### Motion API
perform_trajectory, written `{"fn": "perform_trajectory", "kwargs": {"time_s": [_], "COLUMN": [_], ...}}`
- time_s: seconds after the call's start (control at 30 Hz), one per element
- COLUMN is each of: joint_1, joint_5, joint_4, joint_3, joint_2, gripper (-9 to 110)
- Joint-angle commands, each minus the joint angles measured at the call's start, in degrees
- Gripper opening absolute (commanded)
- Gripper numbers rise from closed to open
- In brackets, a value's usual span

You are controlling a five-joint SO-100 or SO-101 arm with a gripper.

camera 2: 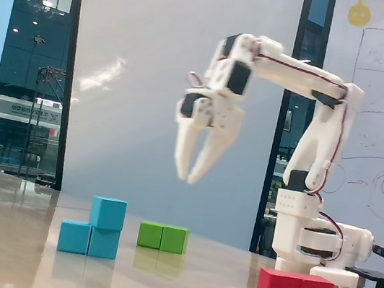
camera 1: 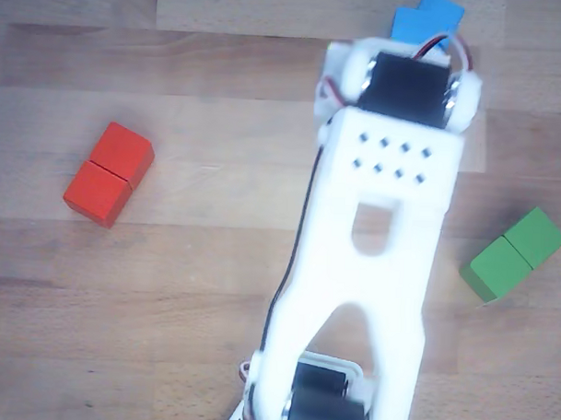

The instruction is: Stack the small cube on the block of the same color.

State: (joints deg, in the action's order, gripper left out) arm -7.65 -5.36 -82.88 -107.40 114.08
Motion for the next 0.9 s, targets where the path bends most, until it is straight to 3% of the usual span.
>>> {"fn": "perform_trajectory", "kwargs": {"time_s": [0.0, 0.23, 0.57, 0.87], "joint_1": [3.6, 12.0, 11.4, 6.9], "joint_5": [0.1, 0.5, 0.4, 0.5], "joint_4": [1.2, 6.7, 21.3, 14.2], "joint_3": [-6.6, -26.0, -62.7, -68.1], "joint_2": [14.2, 30.9, 60.9, 82.5], "gripper": [2, 1, 1, 1]}}
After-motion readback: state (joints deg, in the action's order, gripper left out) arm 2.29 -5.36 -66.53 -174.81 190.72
